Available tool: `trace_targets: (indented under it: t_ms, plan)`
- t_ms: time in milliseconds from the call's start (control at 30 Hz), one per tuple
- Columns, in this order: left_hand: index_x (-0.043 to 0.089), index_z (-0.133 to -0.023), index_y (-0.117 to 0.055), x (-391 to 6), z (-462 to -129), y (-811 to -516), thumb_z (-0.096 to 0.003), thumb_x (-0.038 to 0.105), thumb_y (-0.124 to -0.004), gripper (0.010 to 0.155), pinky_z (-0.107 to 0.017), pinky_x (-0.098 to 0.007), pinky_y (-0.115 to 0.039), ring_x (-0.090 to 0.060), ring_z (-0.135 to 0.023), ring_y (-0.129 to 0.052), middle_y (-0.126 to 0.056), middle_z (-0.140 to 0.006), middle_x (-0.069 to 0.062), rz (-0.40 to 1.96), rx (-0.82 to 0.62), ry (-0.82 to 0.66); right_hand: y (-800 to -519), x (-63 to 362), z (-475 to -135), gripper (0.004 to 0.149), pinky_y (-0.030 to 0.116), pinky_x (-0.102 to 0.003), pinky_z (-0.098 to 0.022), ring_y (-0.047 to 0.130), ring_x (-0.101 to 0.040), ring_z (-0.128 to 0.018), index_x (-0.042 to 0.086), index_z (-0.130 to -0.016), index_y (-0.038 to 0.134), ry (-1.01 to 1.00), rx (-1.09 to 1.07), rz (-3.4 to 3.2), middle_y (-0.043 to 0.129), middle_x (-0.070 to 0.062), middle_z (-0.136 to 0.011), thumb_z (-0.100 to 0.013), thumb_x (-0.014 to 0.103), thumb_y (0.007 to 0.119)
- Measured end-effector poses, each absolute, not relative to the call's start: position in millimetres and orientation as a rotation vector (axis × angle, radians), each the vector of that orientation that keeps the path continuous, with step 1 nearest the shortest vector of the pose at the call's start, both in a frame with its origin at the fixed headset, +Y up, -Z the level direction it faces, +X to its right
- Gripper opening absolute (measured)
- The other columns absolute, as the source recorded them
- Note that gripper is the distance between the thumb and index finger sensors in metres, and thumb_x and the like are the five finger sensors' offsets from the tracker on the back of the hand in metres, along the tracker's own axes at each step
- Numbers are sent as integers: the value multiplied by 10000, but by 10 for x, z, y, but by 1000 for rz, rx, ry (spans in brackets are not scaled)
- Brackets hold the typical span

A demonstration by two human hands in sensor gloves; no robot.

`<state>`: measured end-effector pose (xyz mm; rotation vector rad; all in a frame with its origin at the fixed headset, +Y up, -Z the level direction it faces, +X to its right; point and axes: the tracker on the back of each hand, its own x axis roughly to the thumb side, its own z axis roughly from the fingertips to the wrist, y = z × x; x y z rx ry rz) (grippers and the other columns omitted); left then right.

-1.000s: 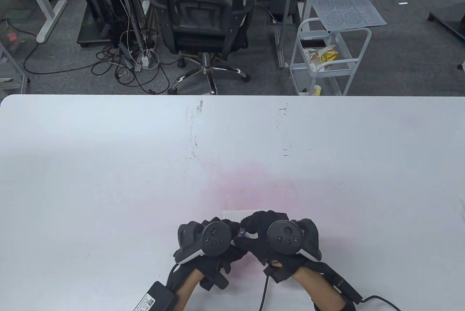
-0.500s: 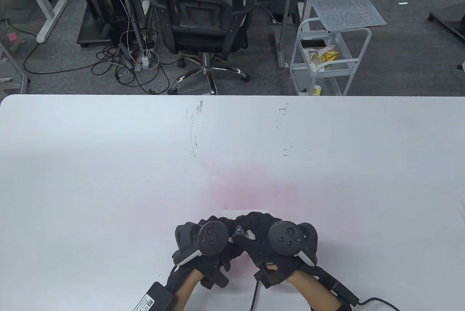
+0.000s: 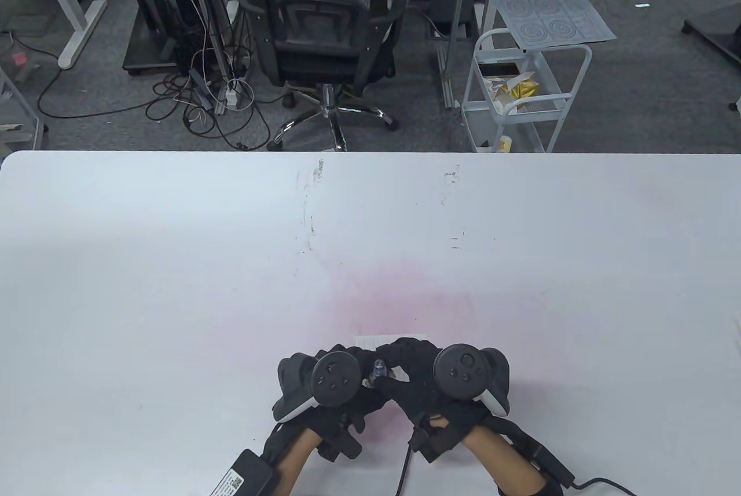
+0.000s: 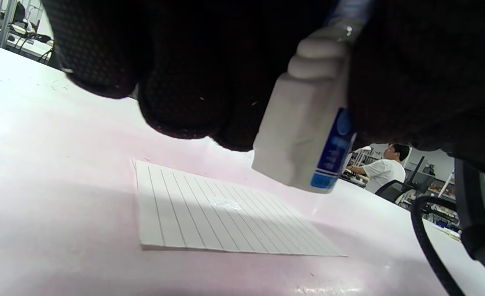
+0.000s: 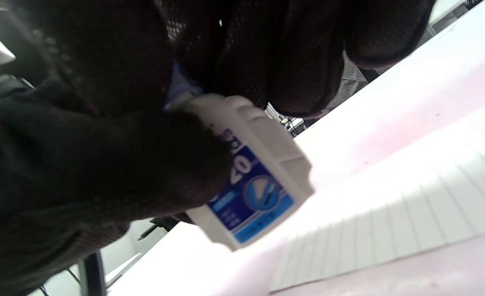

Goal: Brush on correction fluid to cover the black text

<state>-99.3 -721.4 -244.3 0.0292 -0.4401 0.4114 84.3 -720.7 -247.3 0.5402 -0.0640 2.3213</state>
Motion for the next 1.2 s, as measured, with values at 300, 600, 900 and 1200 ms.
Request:
trace_targets:
  t_ms: [300,600,900,1200]
  plan:
    - [182,-745,-927,-1007,-2440,-7203,-248,531,-1000,611,-498,-491,-862,-266,-499,-1058,-1067,-632,-73,415,18,-452,-7210,868,-2519,537,637,-619,-597,863,-394,-751,238,-858,761,82,654,2357,772,-54,-868,-368,427,875]
    - [169,-712,-961,-972,-2440,-7194,-224,504,-1030,596,-478,-485,-883,-263,-466,-1078,-1086,-604,-85,383,-17,-473,-7268,840,-2512,521,679,-604,-570,931,-367,-663,211,-783,814,8,683,2366,851,-39,-778,-339,468,910]
    - [189,-802,-902,-979,-2430,-7185,-271,508,-992,626,-539,-494,-836,-278,-570,-1042,-1036,-710,-72,408,0,-466,-7231,874,-2520,510,717,-595,-530,966,-353,-569,164,-726,848,-236,766,2357,884,-79,-696,-333,486,896]
    - [275,-1007,-673,-1224,-2419,-7128,-355,620,-815,751,-699,-570,-690,-307,-924,-868,-774,-1051,-61,259,117,-353,-7075,1198,-2683,511,713,-600,-530,968,-362,-564,151,-727,853,-418,535,2445,888,-91,-692,-332,472,904]
